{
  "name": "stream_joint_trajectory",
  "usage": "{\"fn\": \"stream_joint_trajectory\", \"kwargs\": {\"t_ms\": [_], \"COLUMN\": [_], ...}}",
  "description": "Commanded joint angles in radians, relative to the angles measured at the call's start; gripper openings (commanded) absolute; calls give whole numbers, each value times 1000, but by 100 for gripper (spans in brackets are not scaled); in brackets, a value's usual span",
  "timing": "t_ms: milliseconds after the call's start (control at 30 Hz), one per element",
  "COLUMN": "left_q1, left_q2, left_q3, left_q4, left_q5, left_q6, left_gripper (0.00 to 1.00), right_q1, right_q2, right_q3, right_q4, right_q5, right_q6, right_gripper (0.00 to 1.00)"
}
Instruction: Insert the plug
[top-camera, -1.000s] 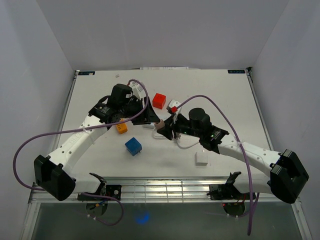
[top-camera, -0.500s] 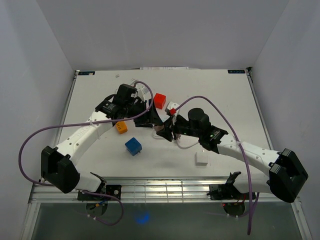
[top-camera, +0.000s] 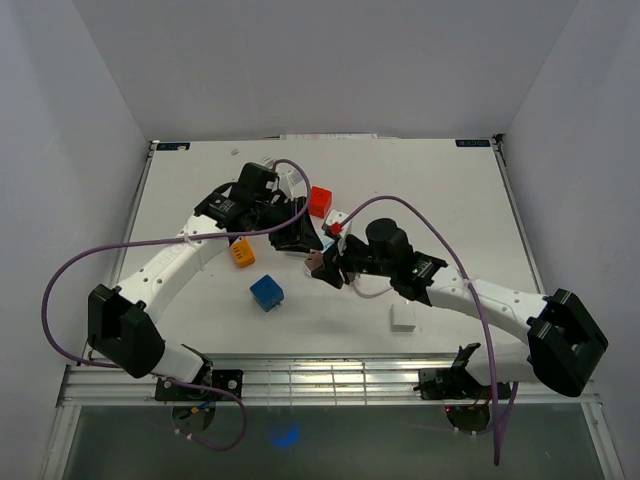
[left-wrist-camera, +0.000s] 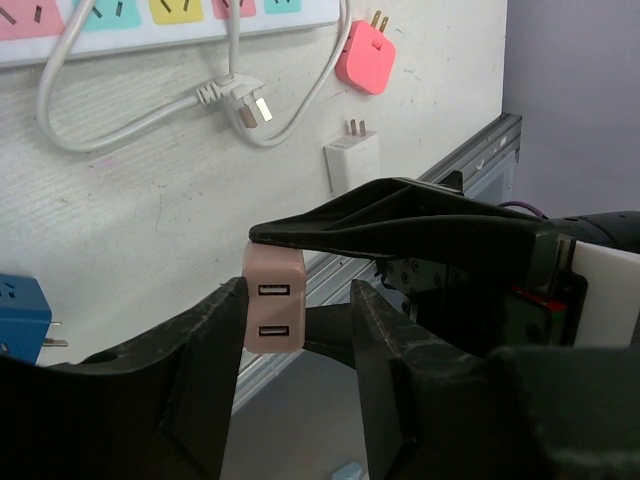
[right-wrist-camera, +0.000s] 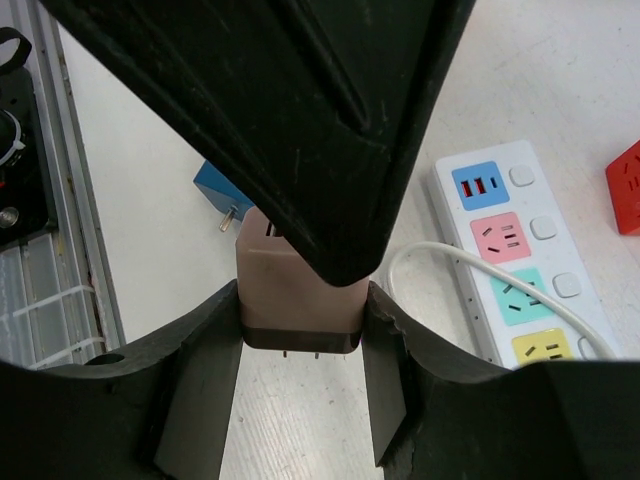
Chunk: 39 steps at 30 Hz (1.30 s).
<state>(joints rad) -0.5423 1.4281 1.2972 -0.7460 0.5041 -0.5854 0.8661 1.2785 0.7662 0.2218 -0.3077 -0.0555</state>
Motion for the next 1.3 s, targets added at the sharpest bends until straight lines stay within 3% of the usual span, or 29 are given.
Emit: {"fn": "stream_joint_trajectory", "kwargs": {"t_ms": [0,867,1267], "left_q1": [-4,-4,-4], "left_q2": [-1,0,18], "left_q3": [39,-49,-45], "left_q4": [-30,-35,4], "left_q5": [-1,11,59], "left_q6": [22,45,44], "left_gripper": [52,59,42], "right_q1": [17,28,30], "right_q2": [18,25,33], "right_q3": [62,76,77], "right_q4": [-4,-6,-7], "right_q5": [15,53,39], "right_q6": [-27,-40,-40], "right_gripper": [23,22,22]}}
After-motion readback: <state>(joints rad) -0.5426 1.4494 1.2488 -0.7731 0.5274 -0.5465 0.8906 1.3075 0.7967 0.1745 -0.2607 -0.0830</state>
